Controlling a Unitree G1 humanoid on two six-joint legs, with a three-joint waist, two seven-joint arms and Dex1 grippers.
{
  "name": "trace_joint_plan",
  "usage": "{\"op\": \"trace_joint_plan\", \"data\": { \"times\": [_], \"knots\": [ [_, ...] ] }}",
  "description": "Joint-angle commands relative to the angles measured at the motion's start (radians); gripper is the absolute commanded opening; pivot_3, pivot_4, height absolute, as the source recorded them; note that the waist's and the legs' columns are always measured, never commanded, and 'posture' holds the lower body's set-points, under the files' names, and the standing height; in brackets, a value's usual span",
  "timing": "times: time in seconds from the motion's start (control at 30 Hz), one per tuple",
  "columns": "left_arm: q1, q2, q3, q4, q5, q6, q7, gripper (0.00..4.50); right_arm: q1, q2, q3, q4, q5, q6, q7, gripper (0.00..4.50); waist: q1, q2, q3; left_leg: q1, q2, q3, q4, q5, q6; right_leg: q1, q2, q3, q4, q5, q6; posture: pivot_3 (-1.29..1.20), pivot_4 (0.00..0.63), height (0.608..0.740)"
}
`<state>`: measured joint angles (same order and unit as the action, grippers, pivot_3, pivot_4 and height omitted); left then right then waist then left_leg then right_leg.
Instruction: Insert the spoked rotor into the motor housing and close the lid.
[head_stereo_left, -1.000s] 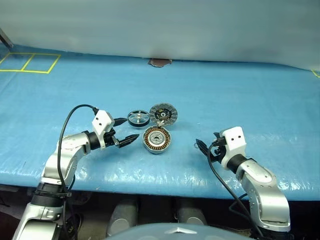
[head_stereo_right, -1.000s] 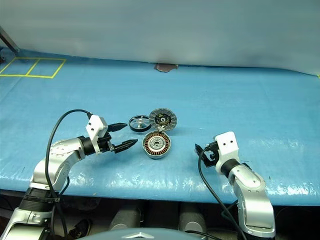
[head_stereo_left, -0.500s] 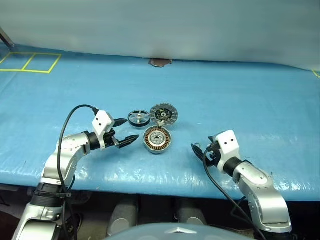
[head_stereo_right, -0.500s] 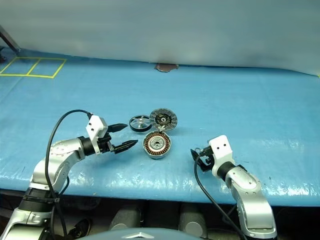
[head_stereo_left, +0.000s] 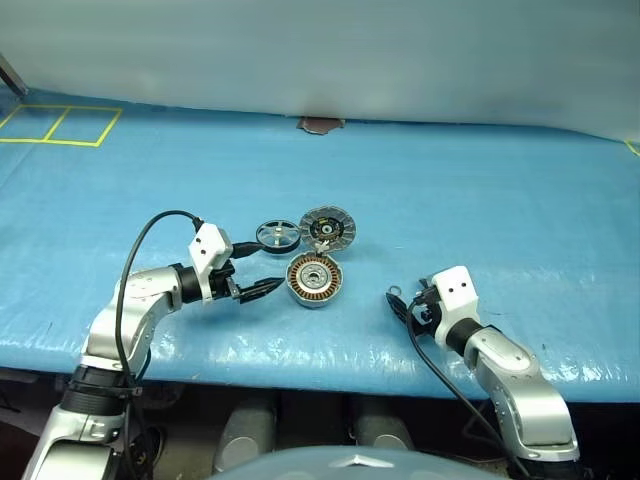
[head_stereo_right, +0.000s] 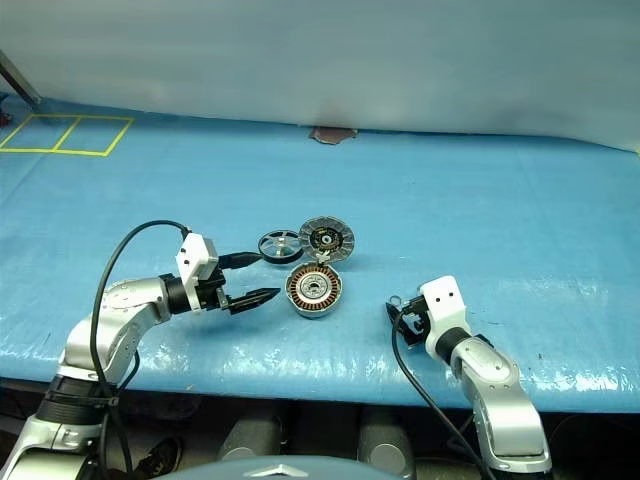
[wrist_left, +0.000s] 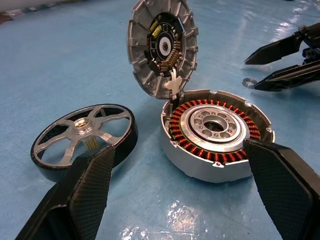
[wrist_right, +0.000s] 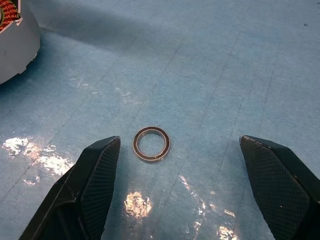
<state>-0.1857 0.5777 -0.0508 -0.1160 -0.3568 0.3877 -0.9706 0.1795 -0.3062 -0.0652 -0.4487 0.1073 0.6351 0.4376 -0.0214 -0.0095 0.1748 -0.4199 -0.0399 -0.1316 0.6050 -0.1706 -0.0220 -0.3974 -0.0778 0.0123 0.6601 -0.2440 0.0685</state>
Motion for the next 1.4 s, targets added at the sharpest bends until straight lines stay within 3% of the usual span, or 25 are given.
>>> {"op": "trace_joint_plan", "data": {
  "times": [0.03, 0.17, 0.43, 1.0, 1.4],
  "knots": [
    [0.003, 0.033, -0.016, -0.055, -0.013, 0.003, -0.046, 4.5, -0.008, -0.003, 0.019, -0.021, 0.018, -0.021, -0.001, 4.01, -0.001, 0.0, 0.0, 0.0, 0.0, 0.0, 0.0, 0.0, 0.0, 0.0, 0.0, 0.0, 0.0, 0.0, 0.0, 0.0, 0.15, 0.74],
    [0.008, 0.053, -0.026, -0.051, -0.004, 0.0, -0.063, 4.5, -0.018, -0.004, 0.028, -0.016, 0.019, -0.024, -0.006, 3.49, -0.001, 0.0, 0.0, 0.0, 0.0, 0.0, 0.0, 0.0, 0.0, 0.0, 0.0, 0.0, 0.0, 0.0, 0.0, 0.0, 0.15, 0.74],
    [0.017, 0.059, -0.034, -0.054, -0.003, 0.0, -0.06, 4.5, -0.02, -0.012, 0.036, -0.006, 0.006, -0.021, -0.029, 0.81, 0.0, 0.0, 0.0, 0.0, 0.0, 0.0, 0.0, 0.0, 0.0, 0.0, 0.0, 0.0, 0.0, 0.0, 0.0, 0.0, 0.15, 0.74],
    [0.036, 0.088, -0.055, -0.061, 0.012, -0.004, -0.072, 4.5, -0.016, -0.041, 0.027, -0.043, 0.03, 0.019, -0.046, 0.68, 0.0, 0.0, 0.0, 0.0, 0.0, 0.0, 0.0, 0.0, 0.0, 0.0, 0.0, 0.0, 0.0, 0.0, 0.0, 0.0, 0.15, 0.74],
    [0.03, 0.091, -0.052, -0.053, 0.013, -0.014, -0.074, 4.5, -0.206, -0.085, 0.171, -0.246, 0.106, 0.193, -0.006, 0.68, -0.001, 0.0, 0.0, -0.001, 0.0, -0.001, 0.0, 0.0, 0.0, -0.001, 0.0, 0.0, 0.0, 0.0, 0.0, 0.0, 0.15, 0.74]
  ]
}}
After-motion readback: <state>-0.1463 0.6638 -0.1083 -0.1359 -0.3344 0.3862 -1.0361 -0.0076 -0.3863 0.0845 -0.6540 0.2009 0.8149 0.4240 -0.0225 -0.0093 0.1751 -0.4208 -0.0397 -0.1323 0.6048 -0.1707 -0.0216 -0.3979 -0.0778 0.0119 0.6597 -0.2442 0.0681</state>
